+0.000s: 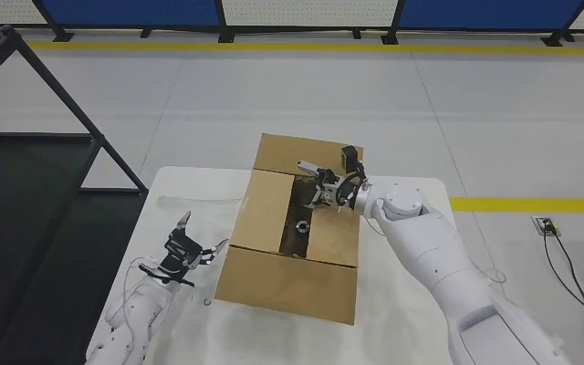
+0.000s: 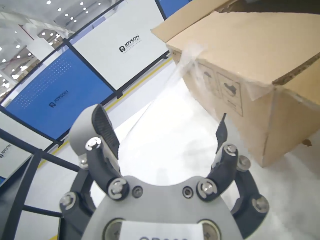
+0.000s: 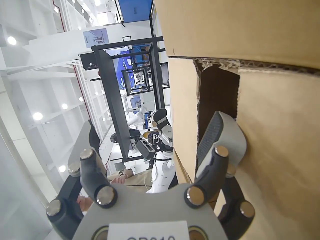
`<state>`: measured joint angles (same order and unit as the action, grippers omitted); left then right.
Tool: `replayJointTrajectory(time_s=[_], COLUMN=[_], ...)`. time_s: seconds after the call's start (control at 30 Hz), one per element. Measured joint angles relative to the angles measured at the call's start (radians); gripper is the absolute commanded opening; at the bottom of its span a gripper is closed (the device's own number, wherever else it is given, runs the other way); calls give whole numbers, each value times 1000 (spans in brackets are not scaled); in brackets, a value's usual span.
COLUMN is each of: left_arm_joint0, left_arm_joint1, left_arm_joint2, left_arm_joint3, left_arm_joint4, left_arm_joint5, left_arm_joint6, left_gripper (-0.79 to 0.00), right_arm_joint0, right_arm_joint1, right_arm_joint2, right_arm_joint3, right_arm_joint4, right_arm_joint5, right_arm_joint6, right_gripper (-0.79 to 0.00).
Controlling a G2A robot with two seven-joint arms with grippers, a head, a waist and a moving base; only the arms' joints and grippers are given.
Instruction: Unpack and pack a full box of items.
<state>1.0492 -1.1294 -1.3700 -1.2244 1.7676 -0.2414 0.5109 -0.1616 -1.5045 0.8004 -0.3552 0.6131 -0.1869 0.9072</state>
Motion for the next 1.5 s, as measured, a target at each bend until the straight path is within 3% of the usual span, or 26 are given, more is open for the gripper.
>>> replayJointTrajectory(time_s=[0.47,0.83,1.13,1.5], left_arm_joint0=[-3,23,45,68], left_arm_joint1=[-2,2,12,19], left_arm_joint2=[45,40,-28,-54], left_arm_joint3=[-14,-44,-44,-52], left_arm_joint4=[22,30,-36,-50], left_arm_joint5=[-34,-22,-23,-28], left_arm_joint6=[47,60,76,77], left_gripper=[0,0,0,0], right_arm_joint0=[-61,-64,-67,-66], right_arm_joint1=[19,8,-11,-23], right_arm_joint2=[19,16,-1,47], right_arm_joint3=[-148,-179,-170,-132], right_arm_joint4=[-86,-132,-174,-94], right_arm_joint5=[89,141,39,-67], right_arm_joint6=[-36,-24,15,77], right_gripper=[0,0,0,0])
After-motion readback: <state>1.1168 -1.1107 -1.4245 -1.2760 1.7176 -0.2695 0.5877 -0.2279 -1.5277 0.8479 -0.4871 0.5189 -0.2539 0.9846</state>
